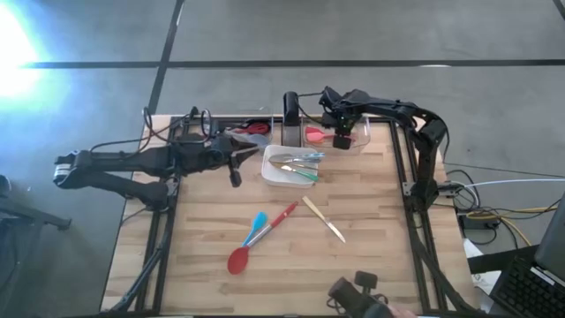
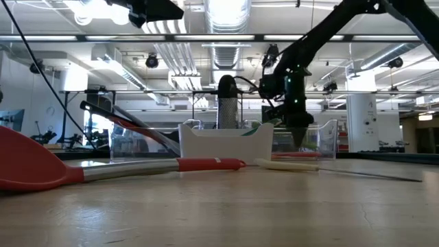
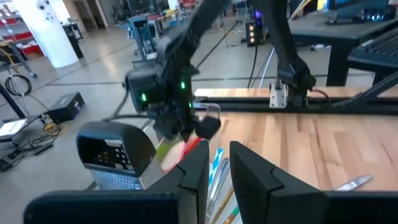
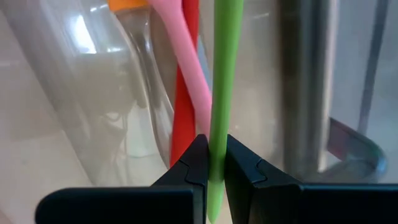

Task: Pick & Place Kitchen Items
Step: Put the green spatula into the right transparent bin, then put the yellow table knife into the white bin

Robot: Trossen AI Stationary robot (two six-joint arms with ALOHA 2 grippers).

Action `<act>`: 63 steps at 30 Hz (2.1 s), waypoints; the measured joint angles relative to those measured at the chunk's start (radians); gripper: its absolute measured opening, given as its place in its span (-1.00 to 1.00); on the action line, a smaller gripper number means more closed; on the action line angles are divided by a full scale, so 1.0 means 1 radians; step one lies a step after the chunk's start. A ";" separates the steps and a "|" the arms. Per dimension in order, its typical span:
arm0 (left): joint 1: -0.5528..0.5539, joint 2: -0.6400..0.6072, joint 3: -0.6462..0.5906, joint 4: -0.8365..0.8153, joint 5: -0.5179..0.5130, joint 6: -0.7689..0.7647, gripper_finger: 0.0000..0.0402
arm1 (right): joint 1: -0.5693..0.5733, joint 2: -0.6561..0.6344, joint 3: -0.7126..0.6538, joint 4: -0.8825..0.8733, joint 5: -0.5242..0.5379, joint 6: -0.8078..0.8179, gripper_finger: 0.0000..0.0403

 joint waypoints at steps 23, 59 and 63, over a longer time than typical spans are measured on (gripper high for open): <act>0.001 -0.008 0.008 -0.001 0.000 -0.021 -0.67 | -0.009 -0.016 0.000 0.008 0.008 0.038 -0.47; -0.004 0.032 -0.043 -0.299 0.159 -0.216 -0.67 | 0.501 -0.633 -0.216 -0.012 -0.262 0.771 -0.62; -0.004 0.032 -0.075 -0.249 0.148 -0.224 -0.67 | 0.593 -0.635 -0.320 0.154 -0.262 0.850 -0.61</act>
